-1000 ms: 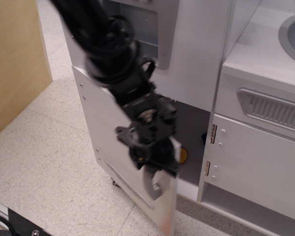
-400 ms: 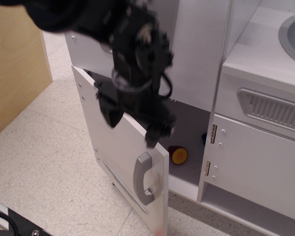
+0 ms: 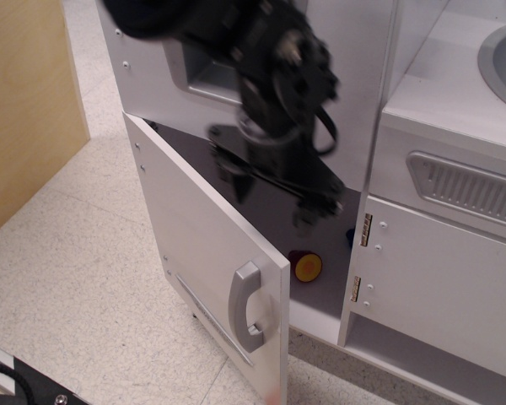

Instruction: Open low fridge

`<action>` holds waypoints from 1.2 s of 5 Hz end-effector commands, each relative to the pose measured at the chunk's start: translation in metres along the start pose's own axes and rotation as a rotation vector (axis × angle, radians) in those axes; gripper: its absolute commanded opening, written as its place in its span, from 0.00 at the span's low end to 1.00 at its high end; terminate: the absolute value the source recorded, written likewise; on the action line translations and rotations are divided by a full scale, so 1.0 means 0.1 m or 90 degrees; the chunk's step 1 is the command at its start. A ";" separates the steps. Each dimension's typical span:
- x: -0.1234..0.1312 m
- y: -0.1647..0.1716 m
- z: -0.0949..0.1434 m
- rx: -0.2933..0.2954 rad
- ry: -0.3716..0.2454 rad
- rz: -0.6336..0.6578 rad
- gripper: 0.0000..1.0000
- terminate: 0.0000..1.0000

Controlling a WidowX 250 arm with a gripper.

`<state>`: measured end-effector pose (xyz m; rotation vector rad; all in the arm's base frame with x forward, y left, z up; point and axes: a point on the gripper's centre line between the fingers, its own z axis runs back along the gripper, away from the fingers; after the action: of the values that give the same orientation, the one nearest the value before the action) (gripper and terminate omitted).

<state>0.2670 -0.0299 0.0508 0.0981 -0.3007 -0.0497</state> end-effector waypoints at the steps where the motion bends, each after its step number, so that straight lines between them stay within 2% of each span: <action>1: 0.18 -0.08 -0.46 -0.010 0.005 -0.009 1.00 0.00; 2: 0.06 0.02 -0.54 -0.005 0.025 0.024 1.00 0.00; 3: -0.20 0.22 -0.64 0.014 0.080 0.040 1.00 0.00; 5: -0.69 0.54 -0.67 0.026 0.150 -0.055 1.00 0.00; 6: -0.88 0.78 -0.68 0.043 0.153 -0.058 1.00 0.00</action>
<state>0.1986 0.0564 -0.0471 0.1751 -0.0095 -0.1244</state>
